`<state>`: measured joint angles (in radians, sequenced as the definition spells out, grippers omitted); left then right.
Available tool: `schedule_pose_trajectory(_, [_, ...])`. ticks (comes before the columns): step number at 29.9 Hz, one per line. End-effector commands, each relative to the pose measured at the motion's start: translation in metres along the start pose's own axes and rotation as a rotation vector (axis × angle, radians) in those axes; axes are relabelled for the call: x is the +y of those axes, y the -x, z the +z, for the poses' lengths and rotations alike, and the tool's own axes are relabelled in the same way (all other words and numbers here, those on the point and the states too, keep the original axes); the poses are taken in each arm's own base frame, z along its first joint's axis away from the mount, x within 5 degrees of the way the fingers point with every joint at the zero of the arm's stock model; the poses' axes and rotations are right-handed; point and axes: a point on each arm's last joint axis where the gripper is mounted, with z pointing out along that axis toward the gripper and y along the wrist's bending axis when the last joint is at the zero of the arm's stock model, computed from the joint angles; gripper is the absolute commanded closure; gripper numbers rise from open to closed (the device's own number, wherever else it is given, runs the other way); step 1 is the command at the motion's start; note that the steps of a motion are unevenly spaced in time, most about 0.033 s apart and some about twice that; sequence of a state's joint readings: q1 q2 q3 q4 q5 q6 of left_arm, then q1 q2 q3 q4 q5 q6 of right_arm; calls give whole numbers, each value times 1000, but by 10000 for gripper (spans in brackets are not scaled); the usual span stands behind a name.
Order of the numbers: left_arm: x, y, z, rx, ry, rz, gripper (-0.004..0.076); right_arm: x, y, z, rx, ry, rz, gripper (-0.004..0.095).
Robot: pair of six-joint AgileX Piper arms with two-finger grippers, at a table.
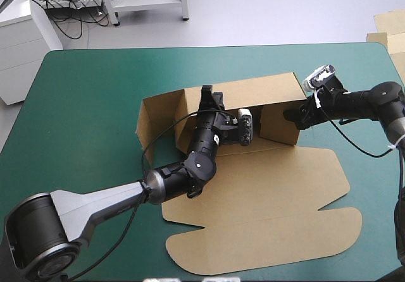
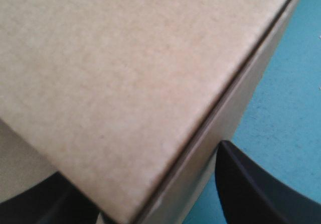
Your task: Fold the box
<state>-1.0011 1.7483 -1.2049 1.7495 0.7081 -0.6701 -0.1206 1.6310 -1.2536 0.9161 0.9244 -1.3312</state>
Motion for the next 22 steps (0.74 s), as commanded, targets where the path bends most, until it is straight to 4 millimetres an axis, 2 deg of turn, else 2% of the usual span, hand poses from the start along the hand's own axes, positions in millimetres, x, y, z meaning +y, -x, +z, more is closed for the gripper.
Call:
schedule_pose_trajectory(1, [19, 5, -11, -42, 30, -53, 734, 6, 19, -15, -104, -8, 19, 347])
schedule_pose_trajectory(13, [19, 5, -11, -42, 30, -53, 734, 5, 19, -14, -110, -17, 23, 347])
schedule_pose_trajectory(19, [19, 5, -11, -42, 30, -53, 734, 2, 16, -8, -98, -6, 55, 351])
schedule_pose_trajectory(22, [19, 5, -11, -42, 30, -53, 734, -3, 16, -3, -123, -10, 214, 457])
